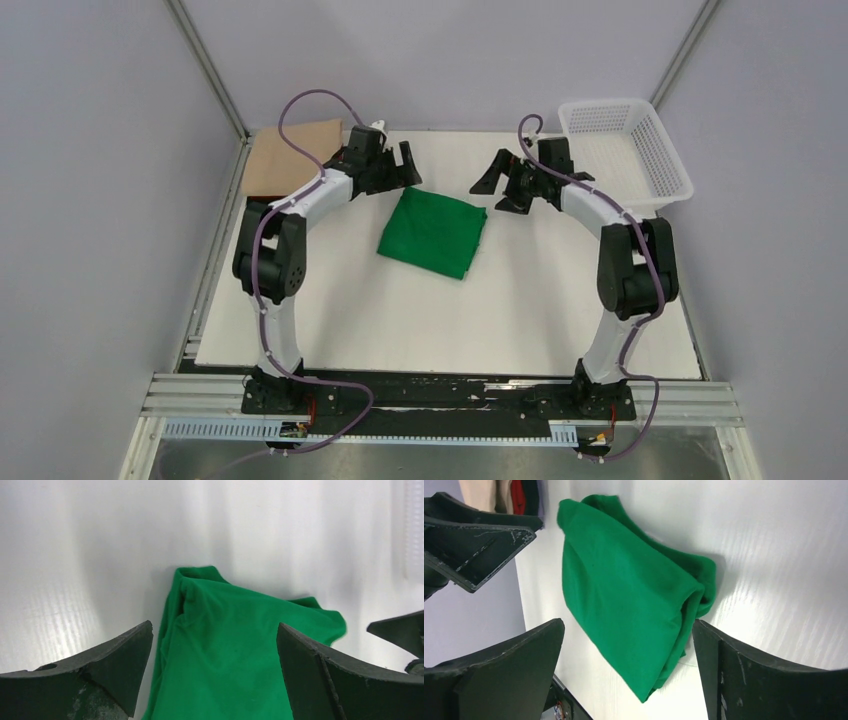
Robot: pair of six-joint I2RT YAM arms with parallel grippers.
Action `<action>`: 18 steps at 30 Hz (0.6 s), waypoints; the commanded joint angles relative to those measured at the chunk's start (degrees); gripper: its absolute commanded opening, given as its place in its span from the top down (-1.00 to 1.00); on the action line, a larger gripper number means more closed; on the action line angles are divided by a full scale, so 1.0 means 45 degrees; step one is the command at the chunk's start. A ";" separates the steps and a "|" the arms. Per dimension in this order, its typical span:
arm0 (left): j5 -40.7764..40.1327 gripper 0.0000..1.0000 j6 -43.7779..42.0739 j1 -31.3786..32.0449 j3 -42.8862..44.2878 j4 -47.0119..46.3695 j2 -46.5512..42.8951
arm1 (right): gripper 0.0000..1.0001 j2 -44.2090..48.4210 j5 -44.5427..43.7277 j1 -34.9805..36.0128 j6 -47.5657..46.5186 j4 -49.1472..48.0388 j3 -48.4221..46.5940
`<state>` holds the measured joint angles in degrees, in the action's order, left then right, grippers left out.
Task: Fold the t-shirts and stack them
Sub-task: Put the neatly folded tshirt into the corner of the board with the left arm
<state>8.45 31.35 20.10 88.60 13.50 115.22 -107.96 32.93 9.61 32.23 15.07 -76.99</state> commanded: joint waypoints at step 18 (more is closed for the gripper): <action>0.2125 -1.00 0.0676 0.0420 0.2305 0.0119 0.3013 | -1.00 -0.1965 0.0737 0.0422 0.1302 -0.2275 -0.0721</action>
<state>19.31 32.99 22.20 94.85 11.92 124.16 -110.89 38.63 13.89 35.62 7.38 -77.01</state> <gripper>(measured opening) 0.997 0.998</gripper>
